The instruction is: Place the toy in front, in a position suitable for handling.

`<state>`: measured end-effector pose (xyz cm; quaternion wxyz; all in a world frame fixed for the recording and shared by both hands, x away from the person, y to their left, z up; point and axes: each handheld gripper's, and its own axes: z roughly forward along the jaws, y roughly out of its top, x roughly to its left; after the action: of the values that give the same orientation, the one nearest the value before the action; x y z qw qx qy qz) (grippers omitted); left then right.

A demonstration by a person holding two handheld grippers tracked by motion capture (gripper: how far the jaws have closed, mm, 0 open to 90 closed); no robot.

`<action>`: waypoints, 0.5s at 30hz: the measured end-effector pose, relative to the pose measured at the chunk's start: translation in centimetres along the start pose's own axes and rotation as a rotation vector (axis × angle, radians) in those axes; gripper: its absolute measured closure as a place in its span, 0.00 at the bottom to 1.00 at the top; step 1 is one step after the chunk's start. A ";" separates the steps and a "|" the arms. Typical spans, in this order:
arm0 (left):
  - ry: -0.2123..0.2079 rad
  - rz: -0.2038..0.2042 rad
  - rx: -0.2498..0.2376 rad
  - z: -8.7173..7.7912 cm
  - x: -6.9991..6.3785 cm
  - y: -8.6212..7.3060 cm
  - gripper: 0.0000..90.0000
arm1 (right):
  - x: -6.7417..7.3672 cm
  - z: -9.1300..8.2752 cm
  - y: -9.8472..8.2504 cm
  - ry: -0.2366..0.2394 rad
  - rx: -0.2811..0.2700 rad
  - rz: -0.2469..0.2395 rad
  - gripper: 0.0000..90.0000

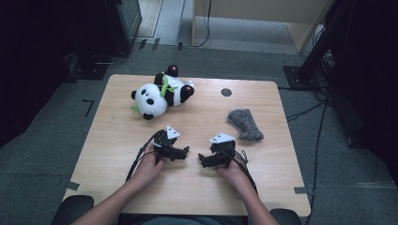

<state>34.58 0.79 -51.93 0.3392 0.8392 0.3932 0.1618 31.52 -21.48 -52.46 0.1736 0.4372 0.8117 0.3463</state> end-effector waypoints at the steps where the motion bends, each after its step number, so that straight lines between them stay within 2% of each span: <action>1: 0.000 0.000 0.000 0.0 0.0 0.0 0.08 | 0.0 0.0 0.0 0.000 0.000 0.000 0.00; 15: 0.000 0.000 0.000 0.0 0.0 0.0 0.08 | 0.0 0.0 0.0 0.004 0.001 -0.004 0.00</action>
<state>34.58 0.79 -51.92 0.3390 0.8392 0.3931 0.1618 31.59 -21.49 -52.45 0.1722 0.4351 0.8131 0.3463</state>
